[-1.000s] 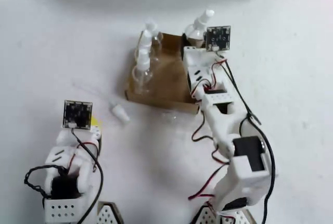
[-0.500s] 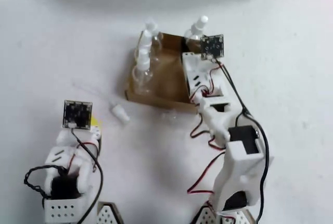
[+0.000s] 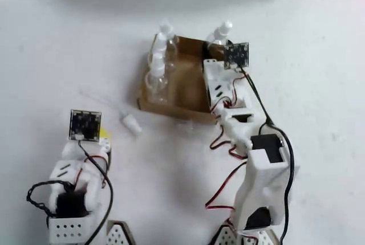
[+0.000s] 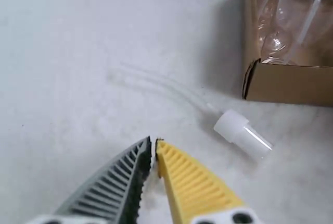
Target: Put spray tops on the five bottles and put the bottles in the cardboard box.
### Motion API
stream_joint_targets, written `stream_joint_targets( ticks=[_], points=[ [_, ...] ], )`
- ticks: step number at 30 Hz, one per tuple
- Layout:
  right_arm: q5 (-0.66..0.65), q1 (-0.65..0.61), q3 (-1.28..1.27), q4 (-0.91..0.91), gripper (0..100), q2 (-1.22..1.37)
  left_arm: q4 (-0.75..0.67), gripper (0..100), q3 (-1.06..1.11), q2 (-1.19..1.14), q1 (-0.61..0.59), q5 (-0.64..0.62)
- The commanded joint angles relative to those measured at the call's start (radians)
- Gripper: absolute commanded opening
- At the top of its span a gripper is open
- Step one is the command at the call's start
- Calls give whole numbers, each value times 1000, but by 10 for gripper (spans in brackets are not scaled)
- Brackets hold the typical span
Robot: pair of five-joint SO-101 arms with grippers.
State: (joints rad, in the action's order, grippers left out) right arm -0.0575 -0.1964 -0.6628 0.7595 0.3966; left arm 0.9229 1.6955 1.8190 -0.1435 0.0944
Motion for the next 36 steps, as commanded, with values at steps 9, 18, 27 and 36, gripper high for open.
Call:
stream_joint_targets(
  ticks=[9, 18, 27, 36],
  points=[
    [-14, -31, -46, 27, 15, -10, 3, 20, -3, 8, -8, 8],
    [-14, -36, -44, 27, 18, -8, 5, 20, -3, 8, -8, 8],
    [-14, -51, -44, 27, 19, -8, 5, 20, -3, 8, -8, 8],
    [-14, -51, -48, 25, 88, -7, 5, 20, -3, 8, -8, 8]
  ],
)
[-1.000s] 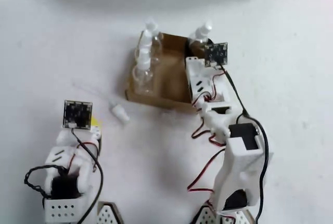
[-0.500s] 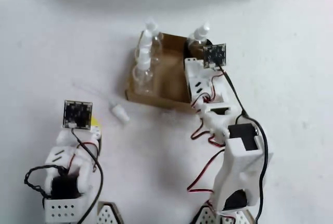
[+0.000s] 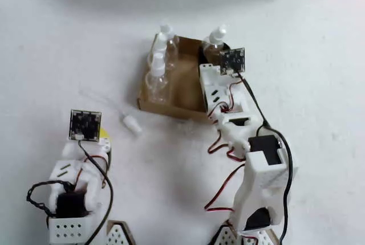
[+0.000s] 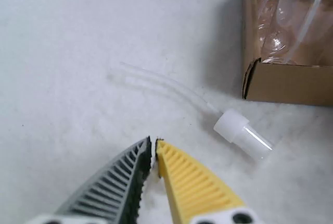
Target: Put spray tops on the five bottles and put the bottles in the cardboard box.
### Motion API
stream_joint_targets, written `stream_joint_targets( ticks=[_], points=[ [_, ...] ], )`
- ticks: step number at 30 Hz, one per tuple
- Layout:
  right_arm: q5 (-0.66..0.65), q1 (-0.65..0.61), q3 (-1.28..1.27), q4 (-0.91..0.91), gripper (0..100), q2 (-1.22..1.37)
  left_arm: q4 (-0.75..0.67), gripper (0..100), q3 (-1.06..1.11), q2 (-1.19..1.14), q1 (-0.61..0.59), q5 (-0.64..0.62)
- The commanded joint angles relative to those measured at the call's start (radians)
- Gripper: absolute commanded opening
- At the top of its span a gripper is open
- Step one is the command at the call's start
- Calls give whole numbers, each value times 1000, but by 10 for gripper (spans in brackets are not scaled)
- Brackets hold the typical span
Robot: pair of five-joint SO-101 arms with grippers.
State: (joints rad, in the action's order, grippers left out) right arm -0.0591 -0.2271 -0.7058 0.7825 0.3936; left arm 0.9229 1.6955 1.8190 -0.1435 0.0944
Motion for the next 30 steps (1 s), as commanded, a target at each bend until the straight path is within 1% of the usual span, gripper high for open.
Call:
stream_joint_targets(
  ticks=[1, 5, 15, 26, 30],
  points=[
    [-12, -21, -5, -1, 111, -4, 5, 20, -3, 8, -8, 8],
    [-12, -22, -3, -50, 164, -4, 5, 20, -3, 8, -8, 8],
    [-12, -38, -5, -53, 243, -4, 5, 20, -3, 8, -8, 8],
    [-12, -48, 0, -39, 246, 24, 5, 20, -3, 8, -8, 8],
    [-12, -45, -6, 44, 246, 33, 5, 20, -3, 8, -8, 9]
  ],
)
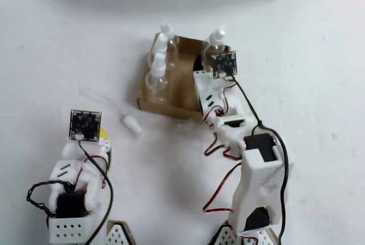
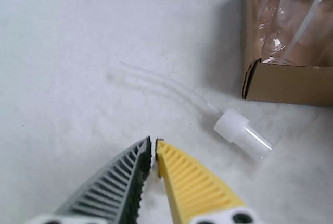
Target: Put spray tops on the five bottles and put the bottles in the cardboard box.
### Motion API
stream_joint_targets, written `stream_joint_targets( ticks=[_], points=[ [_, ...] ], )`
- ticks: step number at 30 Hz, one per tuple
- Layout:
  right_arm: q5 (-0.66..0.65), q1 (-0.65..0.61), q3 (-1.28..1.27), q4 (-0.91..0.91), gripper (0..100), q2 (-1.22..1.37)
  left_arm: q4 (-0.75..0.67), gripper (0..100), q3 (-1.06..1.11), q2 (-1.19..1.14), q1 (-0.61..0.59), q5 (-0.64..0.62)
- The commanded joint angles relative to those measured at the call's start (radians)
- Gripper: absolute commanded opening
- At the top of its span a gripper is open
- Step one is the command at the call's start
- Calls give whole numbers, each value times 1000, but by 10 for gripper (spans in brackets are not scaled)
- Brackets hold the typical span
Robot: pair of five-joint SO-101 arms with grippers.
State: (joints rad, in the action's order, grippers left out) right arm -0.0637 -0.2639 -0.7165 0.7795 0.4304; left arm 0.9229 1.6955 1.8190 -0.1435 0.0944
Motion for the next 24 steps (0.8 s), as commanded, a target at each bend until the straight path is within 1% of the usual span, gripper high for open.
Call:
stream_joint_targets(
  ticks=[1, 7, 12, 22, 24],
  points=[
    [-8, -5, 5, 53, 246, -4, 5, 20, -3, 8, -8, 9],
    [-8, -12, -15, 56, 247, -13, 5, 20, -3, 8, -8, 9],
    [-8, -8, -21, 128, 247, -5, 5, 20, -3, 8, -8, 9],
    [-8, -5, -29, 139, 247, -13, 5, 20, -3, 8, -8, 9],
    [-8, -10, -41, 186, 247, -13, 5, 20, -3, 8, -8, 9]
  ],
)
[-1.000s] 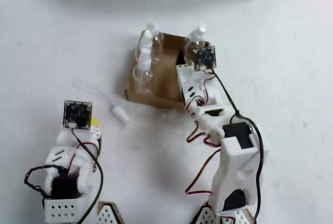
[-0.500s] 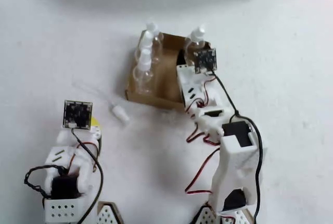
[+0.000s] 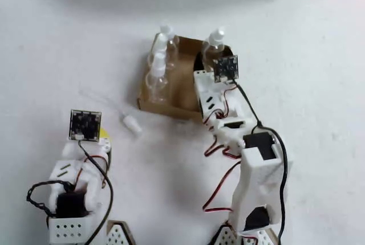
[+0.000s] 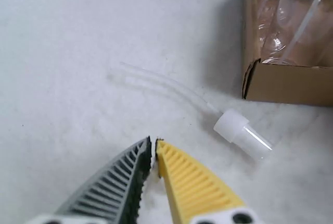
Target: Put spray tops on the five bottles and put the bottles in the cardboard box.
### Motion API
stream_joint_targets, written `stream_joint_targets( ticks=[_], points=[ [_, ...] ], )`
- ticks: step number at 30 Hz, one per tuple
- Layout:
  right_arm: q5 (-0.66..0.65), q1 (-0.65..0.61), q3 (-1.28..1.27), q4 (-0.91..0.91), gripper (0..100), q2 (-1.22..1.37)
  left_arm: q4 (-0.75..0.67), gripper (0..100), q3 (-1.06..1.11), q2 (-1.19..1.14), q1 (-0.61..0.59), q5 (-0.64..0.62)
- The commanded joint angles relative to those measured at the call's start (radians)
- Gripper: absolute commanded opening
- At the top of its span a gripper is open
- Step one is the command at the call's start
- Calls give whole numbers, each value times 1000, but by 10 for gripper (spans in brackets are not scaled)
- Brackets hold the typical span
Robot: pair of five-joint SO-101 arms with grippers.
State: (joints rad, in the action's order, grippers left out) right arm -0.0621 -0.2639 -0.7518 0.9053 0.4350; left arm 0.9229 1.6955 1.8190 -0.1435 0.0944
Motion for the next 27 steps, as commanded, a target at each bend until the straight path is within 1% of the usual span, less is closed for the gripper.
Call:
stream_joint_targets(
  ticks=[1, 4, 10, 14, 19, 27],
  points=[
    [-9, -12, -17, 93, 247, -18, 5, 20, -3, 8, -8, 9],
    [-9, -15, -32, 153, 247, -19, 3, 20, -3, 8, -8, 9],
    [-6, -8, -29, 159, 247, -24, 0, 21, -3, 8, -8, 9],
    [0, -5, -69, 151, 247, -101, -3, 22, -3, 8, -8, 9],
    [0, -33, -173, 147, 245, -248, -12, 24, -3, 8, -8, 9],
    [-6, -7, -193, -119, 245, -460, -15, 24, -3, 8, -8, 9]
  ],
)
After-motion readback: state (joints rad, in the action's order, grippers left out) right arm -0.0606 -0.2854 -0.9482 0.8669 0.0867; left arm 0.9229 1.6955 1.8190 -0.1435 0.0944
